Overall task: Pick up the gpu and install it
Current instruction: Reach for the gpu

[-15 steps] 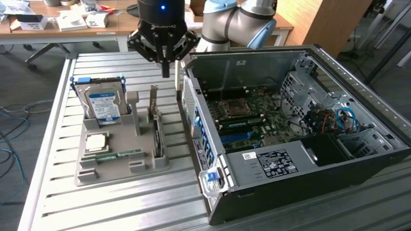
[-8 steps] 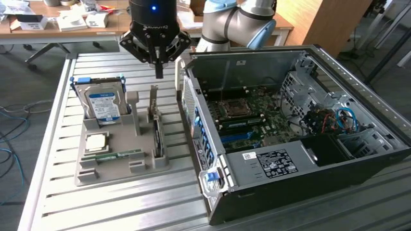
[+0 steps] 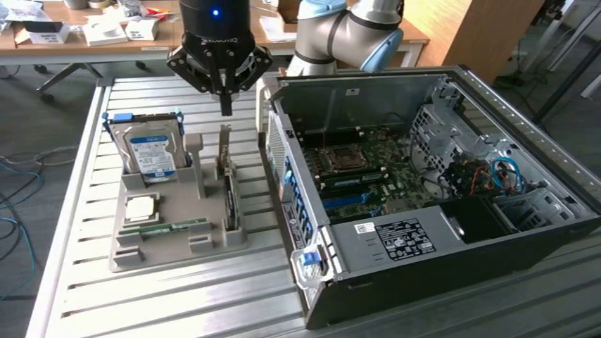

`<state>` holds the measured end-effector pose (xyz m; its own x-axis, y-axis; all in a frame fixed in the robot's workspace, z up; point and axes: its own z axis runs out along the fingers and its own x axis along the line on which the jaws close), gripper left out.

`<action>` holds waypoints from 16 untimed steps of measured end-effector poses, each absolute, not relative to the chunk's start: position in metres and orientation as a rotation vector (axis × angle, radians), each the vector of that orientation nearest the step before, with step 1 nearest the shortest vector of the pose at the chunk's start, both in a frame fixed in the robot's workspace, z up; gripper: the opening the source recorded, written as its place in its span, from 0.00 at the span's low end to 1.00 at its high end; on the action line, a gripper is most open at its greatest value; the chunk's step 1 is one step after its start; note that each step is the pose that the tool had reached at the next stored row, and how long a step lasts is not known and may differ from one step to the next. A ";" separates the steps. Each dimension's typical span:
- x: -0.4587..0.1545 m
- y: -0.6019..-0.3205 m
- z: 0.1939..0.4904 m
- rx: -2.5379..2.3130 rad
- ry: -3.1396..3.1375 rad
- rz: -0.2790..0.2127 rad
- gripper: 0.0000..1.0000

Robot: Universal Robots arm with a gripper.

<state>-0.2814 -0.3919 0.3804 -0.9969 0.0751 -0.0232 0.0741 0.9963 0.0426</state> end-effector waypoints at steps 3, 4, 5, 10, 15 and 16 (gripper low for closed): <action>-0.282 -0.392 0.380 0.116 3.114 0.065 0.11; -0.282 -0.392 0.380 0.117 3.114 0.065 0.11; -0.283 -0.392 0.380 0.117 3.114 0.065 0.11; -0.286 -0.391 0.380 0.116 3.114 0.065 0.11; -0.287 -0.394 0.380 0.117 3.114 0.064 0.11; -0.287 -0.395 0.380 0.117 3.114 0.064 0.11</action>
<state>-0.2867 -0.3948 0.3802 -0.9969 0.0753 -0.0233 0.0743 0.9964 0.0420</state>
